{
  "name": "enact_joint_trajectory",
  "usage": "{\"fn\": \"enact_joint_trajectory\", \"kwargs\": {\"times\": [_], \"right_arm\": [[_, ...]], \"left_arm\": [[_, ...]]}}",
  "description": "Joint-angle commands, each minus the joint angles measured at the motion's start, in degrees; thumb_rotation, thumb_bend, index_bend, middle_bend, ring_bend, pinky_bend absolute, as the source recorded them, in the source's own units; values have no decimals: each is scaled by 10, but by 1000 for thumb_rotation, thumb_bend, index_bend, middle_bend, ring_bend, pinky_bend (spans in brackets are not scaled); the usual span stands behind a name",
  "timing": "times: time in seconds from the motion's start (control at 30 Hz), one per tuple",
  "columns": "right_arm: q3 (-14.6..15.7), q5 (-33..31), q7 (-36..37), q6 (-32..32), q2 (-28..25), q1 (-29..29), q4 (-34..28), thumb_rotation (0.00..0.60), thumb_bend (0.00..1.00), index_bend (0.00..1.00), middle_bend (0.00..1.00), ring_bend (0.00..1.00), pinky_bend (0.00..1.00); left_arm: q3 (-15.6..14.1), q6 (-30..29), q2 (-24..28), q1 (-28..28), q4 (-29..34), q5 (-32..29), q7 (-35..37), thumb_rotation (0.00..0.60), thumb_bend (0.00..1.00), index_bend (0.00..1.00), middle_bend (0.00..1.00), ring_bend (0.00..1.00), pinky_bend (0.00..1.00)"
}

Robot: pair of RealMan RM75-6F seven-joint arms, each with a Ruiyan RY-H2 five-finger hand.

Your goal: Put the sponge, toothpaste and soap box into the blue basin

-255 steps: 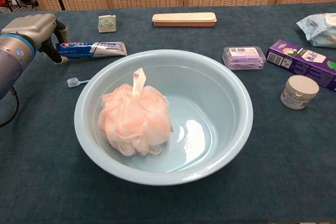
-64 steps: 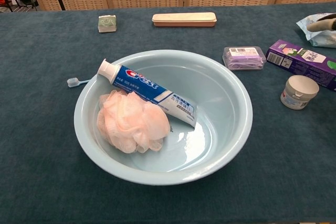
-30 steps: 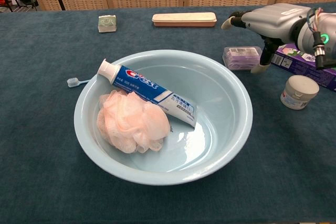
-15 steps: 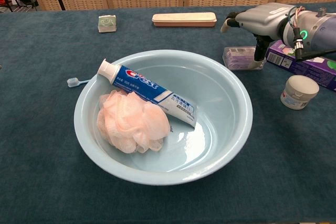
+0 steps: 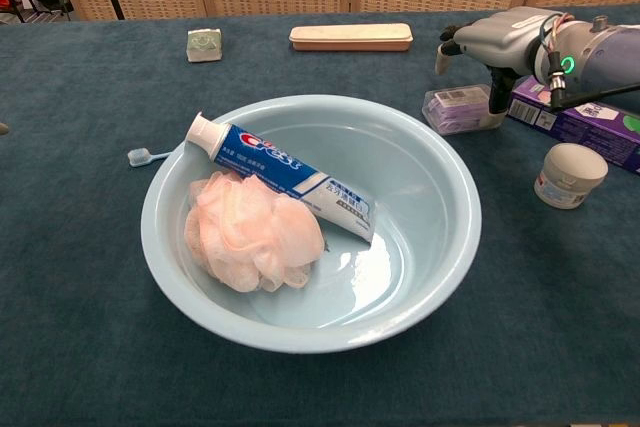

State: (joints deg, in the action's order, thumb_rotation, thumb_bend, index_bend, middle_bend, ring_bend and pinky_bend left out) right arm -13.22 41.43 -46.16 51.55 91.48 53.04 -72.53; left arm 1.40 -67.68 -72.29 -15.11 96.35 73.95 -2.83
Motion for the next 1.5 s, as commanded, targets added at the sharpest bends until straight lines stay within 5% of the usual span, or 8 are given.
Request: {"fn": "enact_joint_trajectory", "kwargs": {"times": [0.03,0.73,1.17,1.5], "right_arm": [[4,-4,-2,3,1,2,6,600,208,224,0,0,74],[27,-5,12,26,15,-8,27,600,210,379,45,0,102],[30,14,6,47,13,-13,19,600,245,474,134,39,248],[27,23,-7,72,-7,-19,-12,600,260,536,229,159,349]], "left_arm": [[-1,0,1,0,1,3,2,600,227,0,0,0,0],[-1,-5,4,3,5,15,13,600,235,0,0,0,0],[-1,-7,5,4,7,19,17,600,237,0,0,0,0],[-1,-5,4,3,6,19,20,600,239,0,0,0,0]]}}
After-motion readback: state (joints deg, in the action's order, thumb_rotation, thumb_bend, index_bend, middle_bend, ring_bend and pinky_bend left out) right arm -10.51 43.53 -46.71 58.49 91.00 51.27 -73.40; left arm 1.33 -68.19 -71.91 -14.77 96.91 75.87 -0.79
